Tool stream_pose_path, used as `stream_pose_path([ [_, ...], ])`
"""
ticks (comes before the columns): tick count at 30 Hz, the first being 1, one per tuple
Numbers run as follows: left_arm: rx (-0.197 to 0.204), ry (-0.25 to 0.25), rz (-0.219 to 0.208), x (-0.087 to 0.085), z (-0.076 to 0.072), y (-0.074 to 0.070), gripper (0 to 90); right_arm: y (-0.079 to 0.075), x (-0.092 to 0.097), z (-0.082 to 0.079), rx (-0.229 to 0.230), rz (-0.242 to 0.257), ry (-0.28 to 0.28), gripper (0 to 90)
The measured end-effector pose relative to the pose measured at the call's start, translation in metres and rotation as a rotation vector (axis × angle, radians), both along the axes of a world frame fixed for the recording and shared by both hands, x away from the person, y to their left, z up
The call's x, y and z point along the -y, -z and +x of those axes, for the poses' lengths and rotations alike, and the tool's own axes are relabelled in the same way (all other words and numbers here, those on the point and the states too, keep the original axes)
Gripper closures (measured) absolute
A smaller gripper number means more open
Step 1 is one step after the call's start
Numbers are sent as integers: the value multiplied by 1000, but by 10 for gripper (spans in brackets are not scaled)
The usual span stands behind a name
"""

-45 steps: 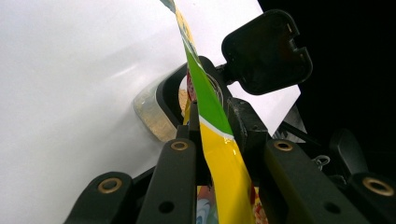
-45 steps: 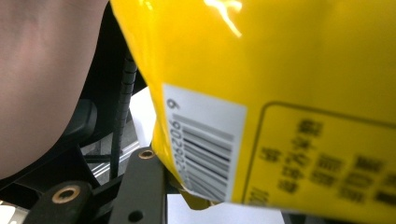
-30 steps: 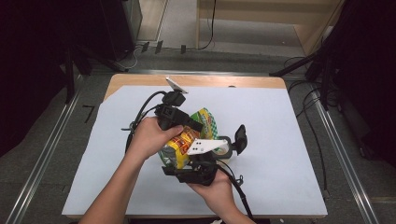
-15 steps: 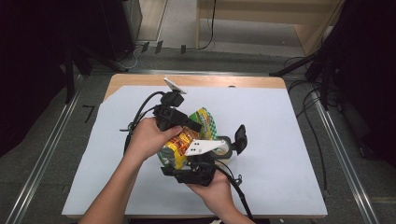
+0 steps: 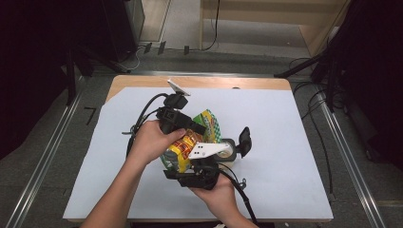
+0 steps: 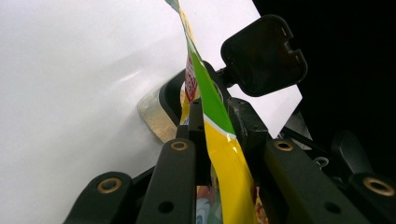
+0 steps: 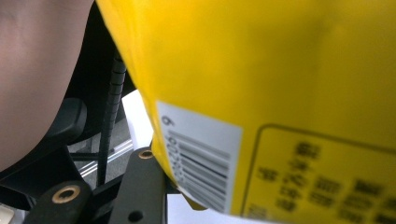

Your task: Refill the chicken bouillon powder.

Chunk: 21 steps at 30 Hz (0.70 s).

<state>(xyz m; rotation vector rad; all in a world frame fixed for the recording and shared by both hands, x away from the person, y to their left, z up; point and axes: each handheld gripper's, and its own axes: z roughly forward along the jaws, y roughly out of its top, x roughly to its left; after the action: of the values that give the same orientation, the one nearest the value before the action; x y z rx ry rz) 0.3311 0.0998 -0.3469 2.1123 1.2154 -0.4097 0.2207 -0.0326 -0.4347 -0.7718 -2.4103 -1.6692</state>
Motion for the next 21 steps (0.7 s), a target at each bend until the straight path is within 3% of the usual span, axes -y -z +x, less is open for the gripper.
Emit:
stream_pose_path([
  [21,-24,11,6,3,3,5,811,2,3,1,-19,-9,3,650],
])
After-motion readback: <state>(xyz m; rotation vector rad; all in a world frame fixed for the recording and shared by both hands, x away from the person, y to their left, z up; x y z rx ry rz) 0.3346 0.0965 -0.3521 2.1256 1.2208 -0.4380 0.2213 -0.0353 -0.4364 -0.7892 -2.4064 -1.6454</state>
